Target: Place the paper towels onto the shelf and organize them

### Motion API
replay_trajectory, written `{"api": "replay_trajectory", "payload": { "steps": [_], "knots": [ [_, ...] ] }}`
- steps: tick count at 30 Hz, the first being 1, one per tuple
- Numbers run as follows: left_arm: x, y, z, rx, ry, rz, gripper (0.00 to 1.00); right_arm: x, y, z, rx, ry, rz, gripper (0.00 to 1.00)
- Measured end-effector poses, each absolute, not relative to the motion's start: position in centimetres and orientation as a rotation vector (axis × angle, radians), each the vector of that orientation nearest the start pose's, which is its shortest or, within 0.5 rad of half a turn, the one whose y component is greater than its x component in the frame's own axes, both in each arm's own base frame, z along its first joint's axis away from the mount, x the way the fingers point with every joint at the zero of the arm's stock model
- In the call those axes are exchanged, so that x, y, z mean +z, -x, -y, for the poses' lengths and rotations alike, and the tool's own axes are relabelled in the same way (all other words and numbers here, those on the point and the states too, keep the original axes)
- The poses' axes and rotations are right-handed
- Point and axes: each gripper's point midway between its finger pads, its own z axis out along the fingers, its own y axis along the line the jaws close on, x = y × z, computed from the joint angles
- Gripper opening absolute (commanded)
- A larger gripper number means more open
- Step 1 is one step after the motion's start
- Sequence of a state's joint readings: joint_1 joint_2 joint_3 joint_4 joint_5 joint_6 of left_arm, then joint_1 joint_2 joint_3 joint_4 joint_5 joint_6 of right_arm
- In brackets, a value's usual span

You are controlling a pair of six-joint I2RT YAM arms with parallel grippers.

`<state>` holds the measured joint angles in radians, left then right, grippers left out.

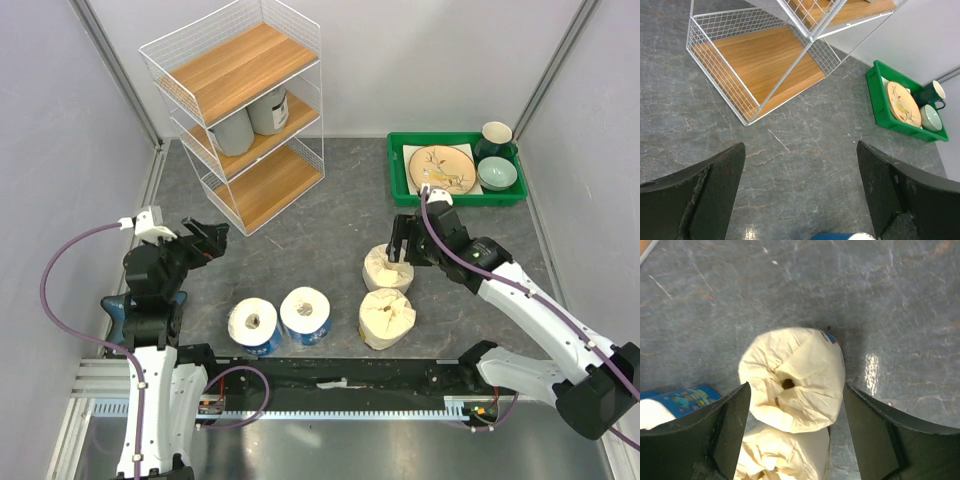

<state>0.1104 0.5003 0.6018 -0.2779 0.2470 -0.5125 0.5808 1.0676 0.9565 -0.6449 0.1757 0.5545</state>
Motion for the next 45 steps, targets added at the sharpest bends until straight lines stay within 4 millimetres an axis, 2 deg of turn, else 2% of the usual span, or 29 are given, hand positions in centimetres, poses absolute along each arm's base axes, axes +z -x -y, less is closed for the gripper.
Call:
{"api": "replay_trajectory", "payload": {
  "steps": [8,12,15,16,18,22,25,27,29,32,35,39,45],
  "knots": [
    [23.5,-25.8,3.5,-0.480,0.324,-1.750,1.00,14.0,-24.6,-15.0,0.284,-0.060,-2.460,0.80],
    [22.7,-25.7,3.4,-0.467,0.319,-1.764,1.00,12.0,-24.4,-14.9,0.243,-0.053,-2.517,0.76],
    [22.6,-25.7,3.4,-0.464,0.313,-1.765,1.00,10.9,-24.3,-14.8,0.224,-0.049,-2.544,0.65],
    [22.7,-25.7,3.4,-0.464,0.311,-1.765,1.00,10.7,-24.4,-14.9,0.225,-0.049,-2.545,0.53],
    [22.7,-25.6,3.4,-0.464,0.309,-1.763,1.00,10.4,-24.5,-15.0,0.227,-0.049,-2.546,0.42],
    [22.9,-25.5,3.4,-0.462,0.306,-1.752,1.00,10.5,-25.0,-15.4,0.254,-0.049,-2.531,0.30],
    [22.7,-25.4,3.4,-0.461,0.305,-1.753,1.00,11.0,-25.3,-16.3,0.311,-0.035,-2.514,0.26],
    [22.6,-25.4,3.4,-0.461,0.307,-1.756,1.00,12.1,-25.8,-17.3,0.361,-0.012,-2.499,0.24],
    [22.5,-25.4,3.4,-0.460,0.307,-1.757,1.00,13.7,-27.1,-18.8,0.411,0.018,-2.480,0.24],
    [22.5,-25.4,3.4,-0.460,0.308,-1.757,1.00,16.9,-30.8,-22.5,0.529,0.058,-2.408,0.24],
    [22.5,-25.4,3.4,-0.459,0.309,-1.757,1.00,18.9,-34.1,-25.8,0.645,0.080,-2.330,0.24],
    [22.5,-25.5,3.3,-0.454,0.312,-1.756,1.00,19.2,-36.8,-28.9,0.743,0.082,-2.292,0.23],
    [22.4,-25.5,3.1,-0.441,0.324,-1.755,1.00,17.9,-41.2,-32.7,0.818,0.060,-2.282,0.23]
  ]
}}
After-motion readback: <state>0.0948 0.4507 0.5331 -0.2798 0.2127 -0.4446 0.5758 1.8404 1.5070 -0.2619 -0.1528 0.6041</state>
